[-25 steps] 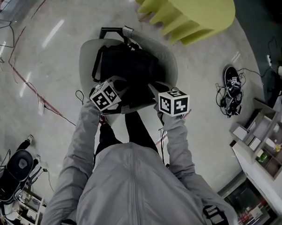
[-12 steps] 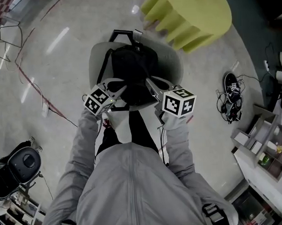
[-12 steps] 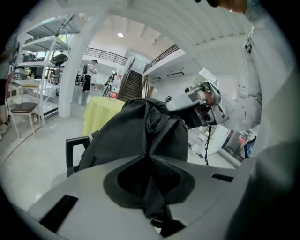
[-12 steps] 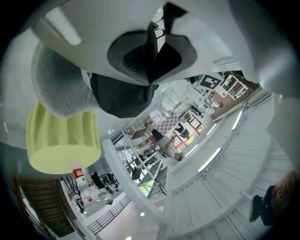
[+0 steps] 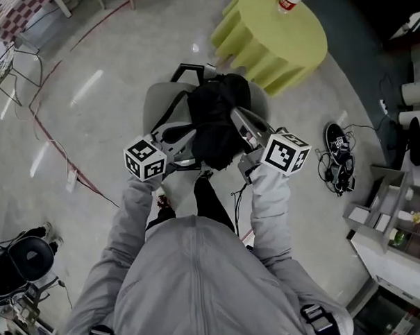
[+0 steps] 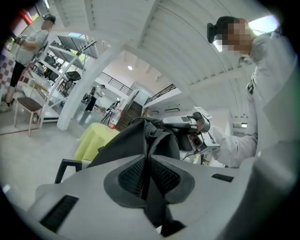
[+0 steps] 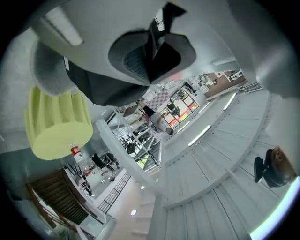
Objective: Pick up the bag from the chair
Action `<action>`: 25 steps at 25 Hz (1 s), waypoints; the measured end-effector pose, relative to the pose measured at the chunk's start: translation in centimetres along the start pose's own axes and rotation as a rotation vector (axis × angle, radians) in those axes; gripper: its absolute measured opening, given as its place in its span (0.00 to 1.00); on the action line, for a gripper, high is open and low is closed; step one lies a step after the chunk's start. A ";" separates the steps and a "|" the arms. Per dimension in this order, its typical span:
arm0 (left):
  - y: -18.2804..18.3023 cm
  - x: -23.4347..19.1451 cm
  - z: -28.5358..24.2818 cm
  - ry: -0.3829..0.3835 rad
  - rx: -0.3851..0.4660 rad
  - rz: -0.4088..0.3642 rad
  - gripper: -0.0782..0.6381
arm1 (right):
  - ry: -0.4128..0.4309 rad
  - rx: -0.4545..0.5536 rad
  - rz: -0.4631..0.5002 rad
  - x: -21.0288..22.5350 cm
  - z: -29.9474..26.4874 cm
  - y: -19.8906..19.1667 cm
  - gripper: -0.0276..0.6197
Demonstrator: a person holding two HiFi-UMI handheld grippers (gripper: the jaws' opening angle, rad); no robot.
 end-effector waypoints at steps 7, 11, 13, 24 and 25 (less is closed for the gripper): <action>5.0 3.9 1.3 -0.094 0.099 -0.117 0.16 | 0.055 0.147 0.081 -6.7 3.3 3.1 0.06; 7.5 6.1 3.0 -0.119 0.148 -0.207 0.16 | 0.055 0.197 0.137 -10.6 4.6 3.9 0.06; 8.3 6.9 4.3 -0.122 0.165 -0.238 0.16 | 0.062 0.219 0.145 -12.4 5.0 3.8 0.06; 10.2 10.2 11.0 -0.139 0.201 -0.327 0.16 | 0.093 0.251 0.192 -19.0 6.5 1.2 0.06; 10.5 10.4 11.4 -0.144 0.204 -0.340 0.16 | 0.094 0.254 0.198 -19.4 6.5 1.2 0.06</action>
Point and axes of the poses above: the fingertips, and each gripper's own axes: z backward along the fingers, x to its right, y out of its top, the point moved 10 cm from there along z, backward along the fingers, and after that the axes turned 10 degrees about x, right-handed, at the moved point
